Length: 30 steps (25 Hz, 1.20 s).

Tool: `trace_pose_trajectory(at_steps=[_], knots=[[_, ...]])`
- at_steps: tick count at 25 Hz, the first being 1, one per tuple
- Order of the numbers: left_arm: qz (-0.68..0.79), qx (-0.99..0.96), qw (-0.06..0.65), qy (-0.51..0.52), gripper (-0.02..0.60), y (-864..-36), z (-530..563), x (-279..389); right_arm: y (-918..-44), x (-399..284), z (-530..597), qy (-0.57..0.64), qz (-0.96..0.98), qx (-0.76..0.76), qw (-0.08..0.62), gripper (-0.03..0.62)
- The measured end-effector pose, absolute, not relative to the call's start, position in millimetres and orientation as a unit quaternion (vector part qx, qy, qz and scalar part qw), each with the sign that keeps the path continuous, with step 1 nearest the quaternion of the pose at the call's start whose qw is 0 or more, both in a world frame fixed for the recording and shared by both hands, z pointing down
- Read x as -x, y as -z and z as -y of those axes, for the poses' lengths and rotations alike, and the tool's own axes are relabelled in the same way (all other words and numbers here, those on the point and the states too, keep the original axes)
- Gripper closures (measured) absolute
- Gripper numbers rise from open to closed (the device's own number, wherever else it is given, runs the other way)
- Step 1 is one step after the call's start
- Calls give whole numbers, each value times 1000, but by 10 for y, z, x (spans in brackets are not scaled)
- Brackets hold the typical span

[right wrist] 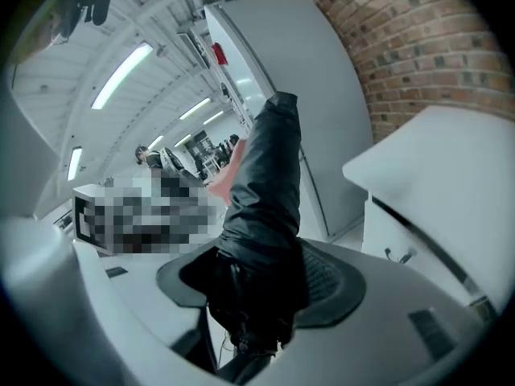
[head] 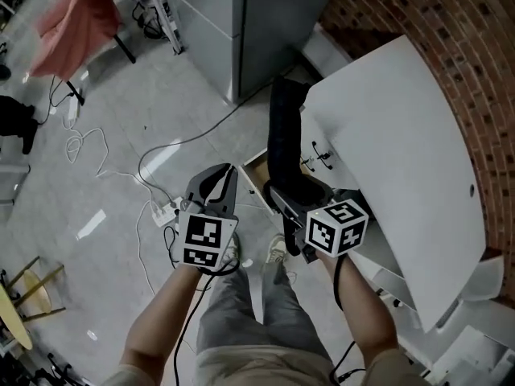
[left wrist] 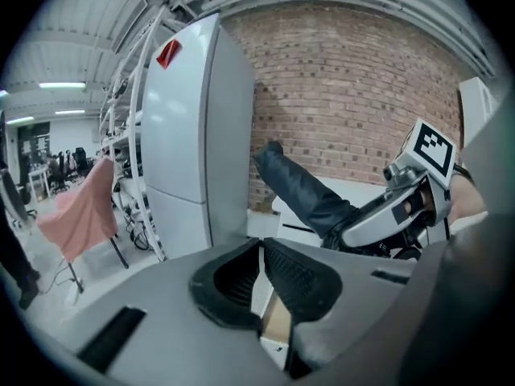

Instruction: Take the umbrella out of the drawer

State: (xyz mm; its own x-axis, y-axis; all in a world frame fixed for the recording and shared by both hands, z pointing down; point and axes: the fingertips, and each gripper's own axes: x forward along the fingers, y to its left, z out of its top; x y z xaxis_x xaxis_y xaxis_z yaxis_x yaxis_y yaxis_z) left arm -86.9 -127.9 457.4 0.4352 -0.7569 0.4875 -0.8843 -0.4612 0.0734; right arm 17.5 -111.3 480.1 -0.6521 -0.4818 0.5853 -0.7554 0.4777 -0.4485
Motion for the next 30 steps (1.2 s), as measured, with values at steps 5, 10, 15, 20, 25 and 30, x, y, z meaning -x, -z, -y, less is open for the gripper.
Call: trace_pose_trajectory(at_steps=[5, 10, 15, 20, 25, 30], knots=[[491, -849, 101, -164, 554, -3426, 1269, 825, -3531, -206, 1132, -290, 860, -396, 138, 329], [487, -861, 59, -136, 554, -2476, 1097, 774, -2442, -331, 954, -232, 873, -419, 89, 329], [492, -863, 30, -111, 554, -1784, 982, 796, -1504, -548, 786, -185, 876, -445, 18, 329], [491, -868, 19, -76, 554, -1285, 758, 751, -827, -724, 544, -134, 878, -460, -15, 329], [474, -879, -12, -51, 554, -906, 596, 579, -455, -874, 314, -101, 878, -467, -36, 329], [471, -881, -17, -46, 554, -742, 378, 546, -429, -947, 63, -92, 879, -467, -32, 329]])
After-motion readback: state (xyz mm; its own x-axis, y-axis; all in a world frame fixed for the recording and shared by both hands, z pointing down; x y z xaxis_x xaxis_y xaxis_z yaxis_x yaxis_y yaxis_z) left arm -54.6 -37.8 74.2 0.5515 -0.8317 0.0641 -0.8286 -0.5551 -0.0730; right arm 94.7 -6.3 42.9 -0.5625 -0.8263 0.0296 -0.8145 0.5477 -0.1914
